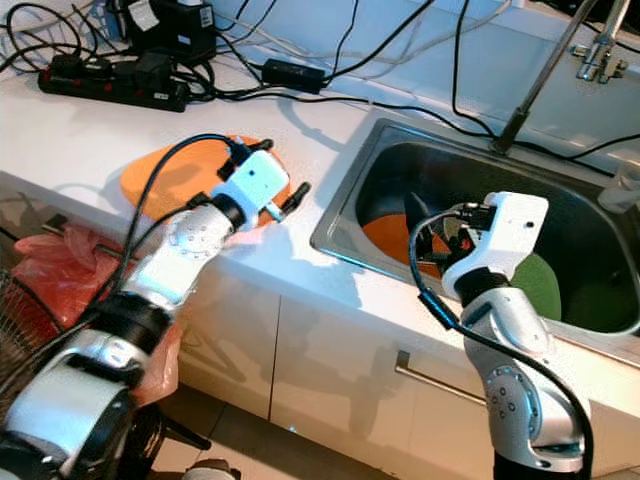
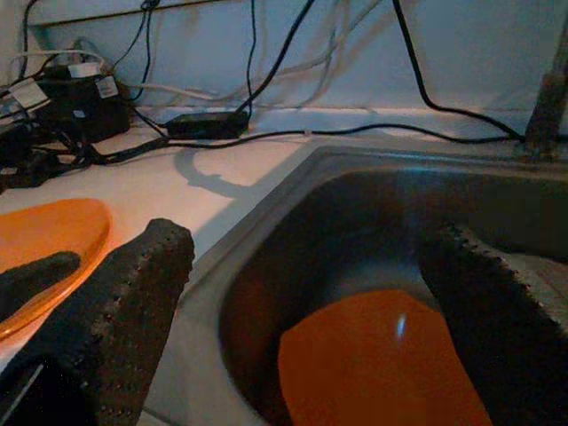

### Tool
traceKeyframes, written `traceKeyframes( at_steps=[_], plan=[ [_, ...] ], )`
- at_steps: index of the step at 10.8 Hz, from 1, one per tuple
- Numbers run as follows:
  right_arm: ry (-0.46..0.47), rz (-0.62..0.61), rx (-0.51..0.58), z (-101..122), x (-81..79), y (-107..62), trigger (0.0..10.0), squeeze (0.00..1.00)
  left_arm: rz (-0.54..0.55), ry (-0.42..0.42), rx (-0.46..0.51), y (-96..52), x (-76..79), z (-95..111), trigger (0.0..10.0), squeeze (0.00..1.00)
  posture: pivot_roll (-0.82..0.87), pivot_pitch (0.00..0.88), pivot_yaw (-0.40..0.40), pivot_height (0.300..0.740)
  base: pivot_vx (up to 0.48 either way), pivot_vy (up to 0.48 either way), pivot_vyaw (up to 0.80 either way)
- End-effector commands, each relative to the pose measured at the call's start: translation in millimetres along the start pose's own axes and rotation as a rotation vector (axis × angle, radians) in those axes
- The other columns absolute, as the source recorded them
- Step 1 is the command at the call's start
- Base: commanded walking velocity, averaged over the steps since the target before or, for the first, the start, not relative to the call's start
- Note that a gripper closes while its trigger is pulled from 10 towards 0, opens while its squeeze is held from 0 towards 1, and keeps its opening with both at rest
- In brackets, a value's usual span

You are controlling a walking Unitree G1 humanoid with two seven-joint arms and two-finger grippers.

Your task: Kitchen organization

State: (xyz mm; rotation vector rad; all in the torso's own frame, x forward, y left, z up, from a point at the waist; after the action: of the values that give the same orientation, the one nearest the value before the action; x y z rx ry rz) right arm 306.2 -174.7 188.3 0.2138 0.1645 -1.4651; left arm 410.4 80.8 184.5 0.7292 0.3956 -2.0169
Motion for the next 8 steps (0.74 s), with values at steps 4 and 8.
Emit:
traceKeyframes(
  at_steps=[4,8],
  plan=[
    [-0.005,-0.05,-0.031,-9,8.2,-0.6,10.0,0.91,-0.008,-0.025,0.009,3.0,10.9,4,10.0,0.0,0.26,0.0,-0.111,0.74,0.0,0.0,0.0],
    [-0.037,-0.061,-0.04,-6,11.6,-0.5,10.0,0.0,0.043,-0.089,0.023,11.9,12.1,14,10.0,0.0,0.24,0.0,-0.129,0.74,0.0,0.0,0.0]
  ],
)
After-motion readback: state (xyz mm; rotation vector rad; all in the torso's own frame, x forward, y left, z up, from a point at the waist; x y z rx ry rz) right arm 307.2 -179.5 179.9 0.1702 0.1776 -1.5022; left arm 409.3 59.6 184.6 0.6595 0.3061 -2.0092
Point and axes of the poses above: a point about 5 cm out from each wrist's last joint towards the gripper, its own y axis pointing out of the wrist towards the gripper, its own z axis along the axis of the wrist's last joint, x = y × z, the point moved 4 cm from there along y, pointing out of the wrist towards the gripper, and after that the axes turned 1 degree about -y, right-handed, at the moved point
